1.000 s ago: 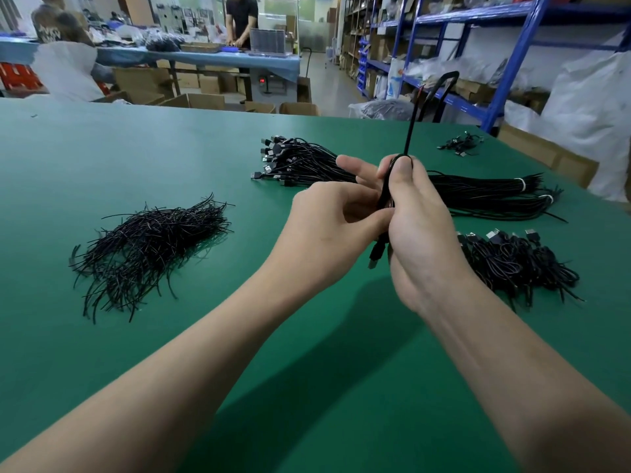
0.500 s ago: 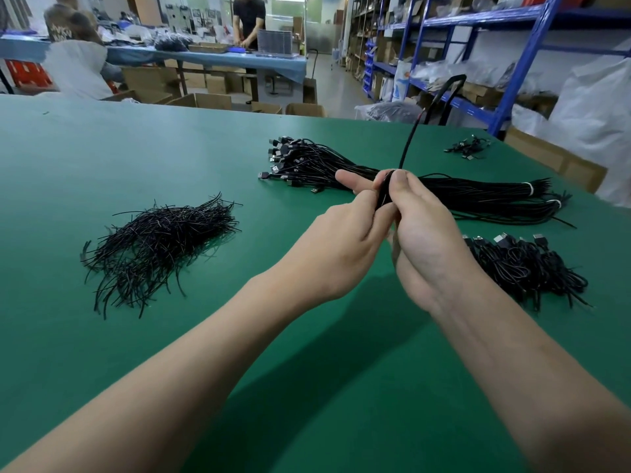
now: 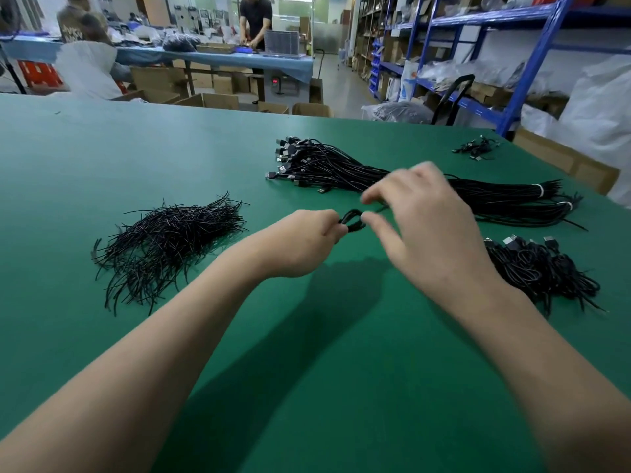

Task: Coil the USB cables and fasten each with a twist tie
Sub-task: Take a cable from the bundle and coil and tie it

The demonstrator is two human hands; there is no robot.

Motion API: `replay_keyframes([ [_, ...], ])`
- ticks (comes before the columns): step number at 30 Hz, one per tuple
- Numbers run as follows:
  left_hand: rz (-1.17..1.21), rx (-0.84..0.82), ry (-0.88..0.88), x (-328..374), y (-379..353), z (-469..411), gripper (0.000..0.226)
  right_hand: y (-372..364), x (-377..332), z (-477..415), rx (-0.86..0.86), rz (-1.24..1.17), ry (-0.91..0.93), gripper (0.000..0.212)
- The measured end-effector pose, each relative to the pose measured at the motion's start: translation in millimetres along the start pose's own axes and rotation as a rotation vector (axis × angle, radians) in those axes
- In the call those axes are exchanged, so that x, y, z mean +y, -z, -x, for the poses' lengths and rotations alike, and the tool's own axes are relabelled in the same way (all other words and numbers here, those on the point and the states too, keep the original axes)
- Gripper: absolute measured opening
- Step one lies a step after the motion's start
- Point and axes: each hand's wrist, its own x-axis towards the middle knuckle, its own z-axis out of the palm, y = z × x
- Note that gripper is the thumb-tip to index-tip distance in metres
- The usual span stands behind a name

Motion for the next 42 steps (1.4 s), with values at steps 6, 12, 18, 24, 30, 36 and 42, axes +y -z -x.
replay_keyframes([
  [6,-0.174,-0.221,-0.057,-3,-3,2,0.030,-24,2,6,-0.583,0.046,-0.049,0.033],
  [12,-0.185,-0.349,-0.121,-5,-12,3,0.024,-33,14,14,-0.746,-0.064,-0.001,0.018],
  [18,-0.155,-0.352,-0.132,-10,-12,1,0.022,-38,15,19,-0.679,-0.149,-0.006,0.015],
  [24,-0.160,-0.301,-0.100,-11,-10,2,0.035,-42,6,25,-0.548,-0.117,0.004,0.019],
  [30,-0.258,-0.307,-0.096,-14,-11,1,0.037,-56,-1,34,-0.443,-0.090,0.002,0.017],
  [36,-0.203,-0.290,-0.095,-13,-1,2,0.038,-66,-4,44,-0.350,-0.214,-0.094,0.019],
  [42,-0.301,0.223,0.106,-61,49,5,0.030,-74,1,45,-0.301,-0.385,-0.336,0.029],
])
